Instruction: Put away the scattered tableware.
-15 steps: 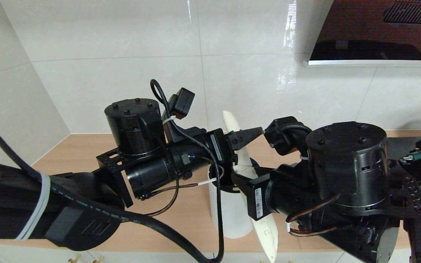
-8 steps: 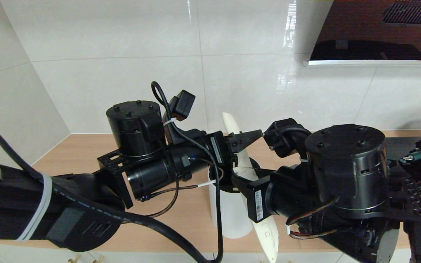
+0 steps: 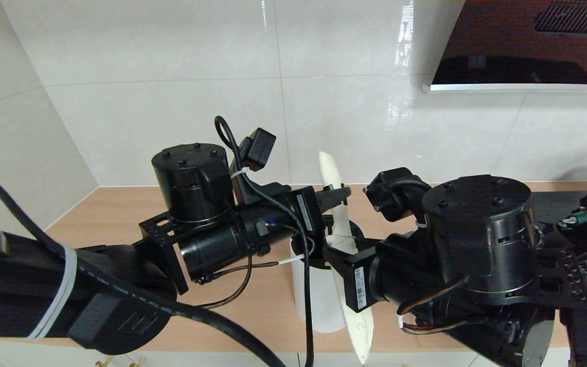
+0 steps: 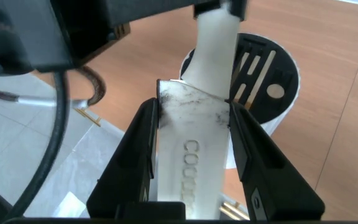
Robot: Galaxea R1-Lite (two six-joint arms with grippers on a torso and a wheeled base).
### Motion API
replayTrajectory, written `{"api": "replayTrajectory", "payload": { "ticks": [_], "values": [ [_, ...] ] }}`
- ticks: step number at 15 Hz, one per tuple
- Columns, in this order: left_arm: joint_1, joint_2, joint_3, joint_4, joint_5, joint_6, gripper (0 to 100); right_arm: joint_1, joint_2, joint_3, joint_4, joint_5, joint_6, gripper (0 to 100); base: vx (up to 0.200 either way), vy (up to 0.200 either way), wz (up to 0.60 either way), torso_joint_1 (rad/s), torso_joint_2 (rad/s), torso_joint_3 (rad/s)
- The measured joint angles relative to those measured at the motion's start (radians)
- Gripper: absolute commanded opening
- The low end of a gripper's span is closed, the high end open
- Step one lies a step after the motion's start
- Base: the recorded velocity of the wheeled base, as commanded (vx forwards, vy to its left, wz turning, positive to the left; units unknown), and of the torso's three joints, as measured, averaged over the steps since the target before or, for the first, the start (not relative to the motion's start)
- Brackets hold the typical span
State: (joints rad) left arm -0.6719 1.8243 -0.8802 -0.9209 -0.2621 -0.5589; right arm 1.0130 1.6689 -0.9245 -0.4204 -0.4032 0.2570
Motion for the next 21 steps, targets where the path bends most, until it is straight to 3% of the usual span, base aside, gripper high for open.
{"api": "replayTrajectory", "payload": {
  "ticks": [6,7,14,20,21],
  "values": [
    [0.000,0.003,0.000,-0.017,0.025,0.008,0,-0.002,-0.006,-0.004,-0.003,-0.015,0.002,0,0.000,0.000,0.00,0.000,0.00,0.000],
    [0.000,0.003,0.000,-0.019,0.028,0.008,0,-0.003,-0.008,-0.006,-0.004,-0.026,0.004,100,0.000,0.000,0.00,0.000,0.00,0.000],
    [0.000,-0.022,-0.004,-0.074,0.076,0.017,0,-0.006,-0.030,0.002,-0.047,-0.040,0.000,100,0.000,0.000,0.00,0.000,0.00,0.000],
    [0.018,-0.148,0.004,-0.096,0.132,0.154,0,-0.078,-0.181,0.060,-0.045,-0.038,-0.099,100,0.000,0.000,0.00,0.000,0.00,0.000],
    [0.029,-0.163,0.006,-0.095,0.135,0.193,0,-0.092,-0.195,0.062,-0.044,-0.036,-0.107,100,0.000,0.000,0.00,0.000,0.00,0.000]
  ]
}}
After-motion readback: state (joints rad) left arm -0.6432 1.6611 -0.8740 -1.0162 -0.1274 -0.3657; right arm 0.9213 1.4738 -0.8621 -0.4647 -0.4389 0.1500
